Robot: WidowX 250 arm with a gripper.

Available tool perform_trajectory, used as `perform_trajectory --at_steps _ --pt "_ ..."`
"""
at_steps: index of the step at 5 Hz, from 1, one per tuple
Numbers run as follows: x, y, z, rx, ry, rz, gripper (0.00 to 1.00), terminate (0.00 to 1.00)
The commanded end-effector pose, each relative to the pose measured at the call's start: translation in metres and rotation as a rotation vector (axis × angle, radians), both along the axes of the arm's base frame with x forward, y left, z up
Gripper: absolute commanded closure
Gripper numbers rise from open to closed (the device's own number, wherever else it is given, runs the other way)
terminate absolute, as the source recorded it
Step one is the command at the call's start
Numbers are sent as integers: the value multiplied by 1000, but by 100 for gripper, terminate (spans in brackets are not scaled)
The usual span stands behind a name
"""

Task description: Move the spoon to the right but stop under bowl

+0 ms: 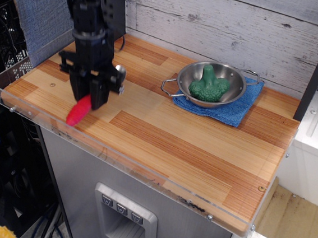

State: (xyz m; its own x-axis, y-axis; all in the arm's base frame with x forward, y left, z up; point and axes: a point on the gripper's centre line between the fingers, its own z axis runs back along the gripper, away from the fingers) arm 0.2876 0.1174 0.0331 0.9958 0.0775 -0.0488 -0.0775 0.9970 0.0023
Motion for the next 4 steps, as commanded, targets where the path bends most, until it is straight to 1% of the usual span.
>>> perform_trajectory --at_steps 1,2,4 --pt "-16 -58 58 21 -73 -49 100 0" --pt "-23 -94 55 13 -50 -79 100 0" --pt "-22 -164 30 56 25 -48 100 0"
